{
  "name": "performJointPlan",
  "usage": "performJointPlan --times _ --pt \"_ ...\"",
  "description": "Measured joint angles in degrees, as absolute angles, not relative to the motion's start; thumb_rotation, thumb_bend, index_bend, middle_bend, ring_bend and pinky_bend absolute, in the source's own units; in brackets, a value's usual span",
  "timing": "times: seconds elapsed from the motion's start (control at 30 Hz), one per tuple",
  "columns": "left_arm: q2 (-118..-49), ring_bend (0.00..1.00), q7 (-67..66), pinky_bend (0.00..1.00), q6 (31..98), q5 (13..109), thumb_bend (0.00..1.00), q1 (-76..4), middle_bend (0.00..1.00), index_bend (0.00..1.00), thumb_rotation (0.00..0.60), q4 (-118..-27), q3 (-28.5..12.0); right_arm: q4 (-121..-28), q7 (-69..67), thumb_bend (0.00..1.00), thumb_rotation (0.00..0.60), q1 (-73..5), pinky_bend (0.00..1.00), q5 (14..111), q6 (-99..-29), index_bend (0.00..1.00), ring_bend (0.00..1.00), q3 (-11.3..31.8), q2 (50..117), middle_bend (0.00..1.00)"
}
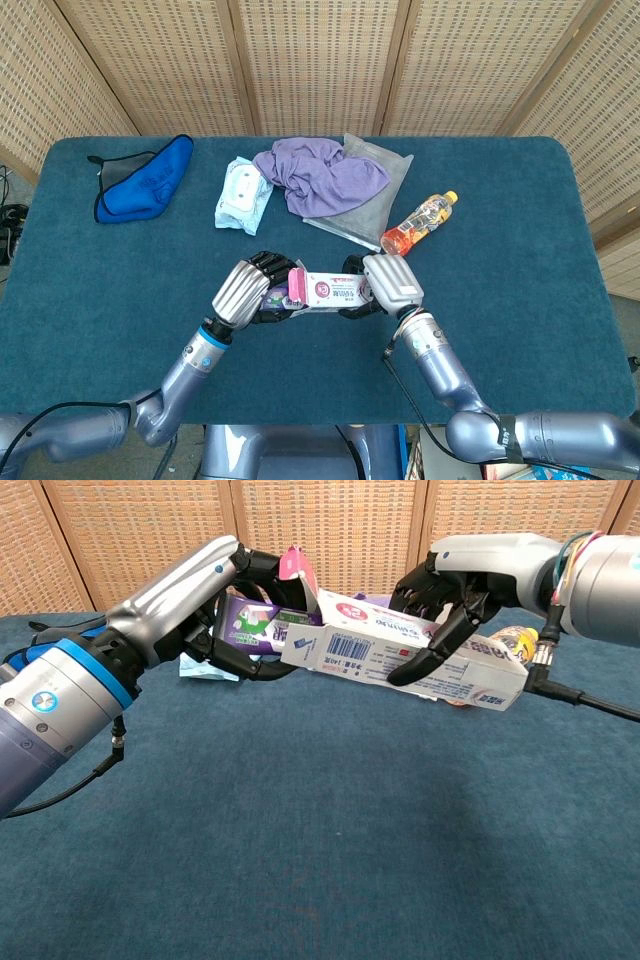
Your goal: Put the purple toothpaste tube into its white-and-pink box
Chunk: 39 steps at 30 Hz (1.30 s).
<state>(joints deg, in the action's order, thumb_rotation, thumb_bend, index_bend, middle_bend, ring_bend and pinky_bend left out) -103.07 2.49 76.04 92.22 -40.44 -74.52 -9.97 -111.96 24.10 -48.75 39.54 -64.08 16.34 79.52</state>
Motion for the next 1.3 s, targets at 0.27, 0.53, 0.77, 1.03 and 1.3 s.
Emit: performJointPlan --times 0.27,0.53,0.77,1.03,1.3 --pt "-101.5 0.03 -1.7 0.08 74.1 91.3 0.29 -40.7 0.05 0.43 0.600 -76.4 -9.6 -112.2 23.6 0.14 0.600 -48.7 0.44 39.6 -64.2 0.62 0.38 16.5 79.1 0.51" --pt "-99.4 0.00 -6.3 0.01 72.8 90.0 0.29 -40.6 0.00 0.38 0.600 -79.3 -9.8 -112.5 23.1 0.14 0.600 -48.7 0.44 39.5 -64.5 0.62 0.38 16.6 78.9 0.51" --pt "-98.3 0.00 -7.2 0.01 73.2 89.8 0.29 -40.4 0.00 0.36 0.600 -80.1 -10.0 -112.5 22.3 0.14 0.600 -48.5 0.44 39.1 -64.6 0.62 0.38 16.8 78.9 0.51" --pt "-97.6 0.00 -6.8 0.01 73.3 89.3 0.29 -40.2 0.00 0.36 0.600 -80.1 -10.1 -112.7 18.2 0.14 0.600 -47.6 0.44 37.9 -63.6 0.62 0.38 17.8 78.7 0.51" --pt "-96.2 0.00 -5.8 0.00 74.3 90.6 0.29 -40.1 0.00 0.35 0.600 -81.6 -10.1 -111.9 12.2 0.14 0.600 -45.7 0.44 36.7 -61.3 0.62 0.38 18.7 78.0 0.52"
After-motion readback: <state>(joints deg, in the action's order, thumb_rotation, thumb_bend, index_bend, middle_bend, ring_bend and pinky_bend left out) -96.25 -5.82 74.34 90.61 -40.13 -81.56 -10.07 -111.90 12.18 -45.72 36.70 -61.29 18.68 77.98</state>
